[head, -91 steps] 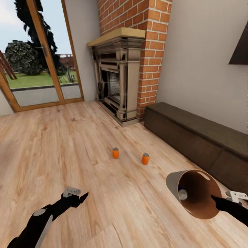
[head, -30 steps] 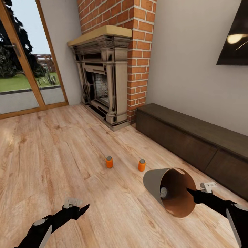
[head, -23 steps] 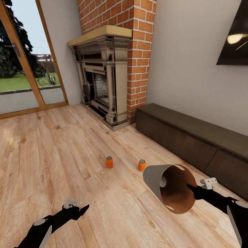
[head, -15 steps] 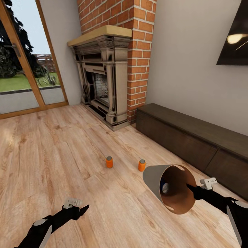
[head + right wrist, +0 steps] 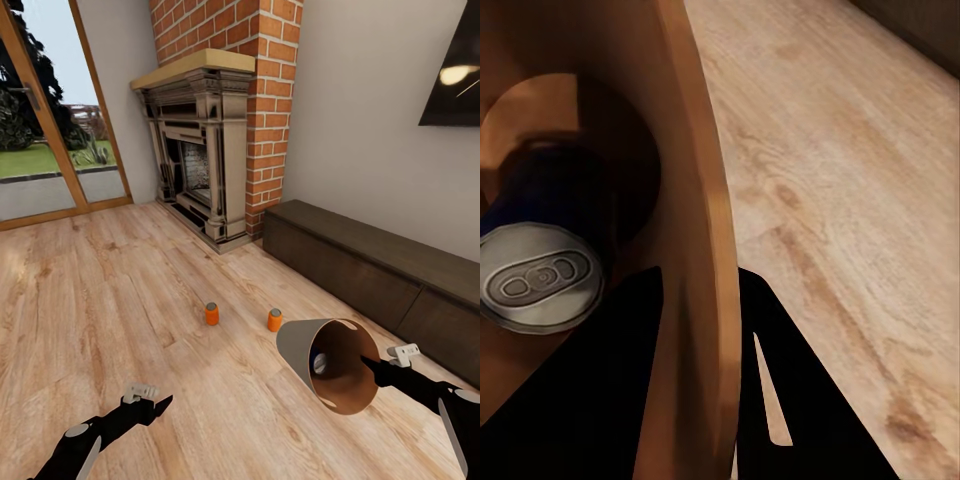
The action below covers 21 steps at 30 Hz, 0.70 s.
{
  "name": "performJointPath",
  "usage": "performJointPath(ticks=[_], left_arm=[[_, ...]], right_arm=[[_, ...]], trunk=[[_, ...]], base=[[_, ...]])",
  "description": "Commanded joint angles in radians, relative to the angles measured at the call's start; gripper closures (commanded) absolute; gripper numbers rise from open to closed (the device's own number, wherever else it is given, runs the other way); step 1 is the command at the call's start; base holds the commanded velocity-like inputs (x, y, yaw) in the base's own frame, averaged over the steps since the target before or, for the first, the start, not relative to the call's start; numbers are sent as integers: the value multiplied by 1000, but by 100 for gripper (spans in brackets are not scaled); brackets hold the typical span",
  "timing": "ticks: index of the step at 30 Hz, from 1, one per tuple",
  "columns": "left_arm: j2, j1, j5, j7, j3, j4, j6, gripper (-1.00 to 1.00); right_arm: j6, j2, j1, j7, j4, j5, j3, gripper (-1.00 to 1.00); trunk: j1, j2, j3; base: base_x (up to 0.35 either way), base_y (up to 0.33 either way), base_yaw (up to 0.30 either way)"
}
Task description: Put the three can of soda from the living room inside the tash can in the kitchen.
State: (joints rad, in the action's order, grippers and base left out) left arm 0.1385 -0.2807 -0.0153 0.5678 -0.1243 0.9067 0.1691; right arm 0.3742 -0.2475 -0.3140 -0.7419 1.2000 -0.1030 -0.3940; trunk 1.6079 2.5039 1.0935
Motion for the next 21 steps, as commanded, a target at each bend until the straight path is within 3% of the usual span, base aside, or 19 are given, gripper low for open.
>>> performJointPath(ticks=[1, 11, 16, 21], left_arm=[[0, 0, 0, 0, 0, 0, 0, -100], [1, -1, -3, 8, -2, -3, 18, -100], [5, -27, -8, 17, 3, -5, 140, -100], [9, -132, -8, 34, 6, -2, 259, -100]], right_arm=[[3, 0, -1, -4, 1, 13, 0, 100], [6, -5, -1, -5, 4, 13, 0, 100], [11, -7, -2, -5, 16, 13, -1, 100], [17, -8, -3, -16, 26, 11, -2, 100]], trunk=[[0, 0, 0], [0, 0, 0], [0, 0, 0], [0, 0, 0]], base=[[0, 0, 0], [0, 0, 0], [0, 0, 0], [0, 0, 0]])
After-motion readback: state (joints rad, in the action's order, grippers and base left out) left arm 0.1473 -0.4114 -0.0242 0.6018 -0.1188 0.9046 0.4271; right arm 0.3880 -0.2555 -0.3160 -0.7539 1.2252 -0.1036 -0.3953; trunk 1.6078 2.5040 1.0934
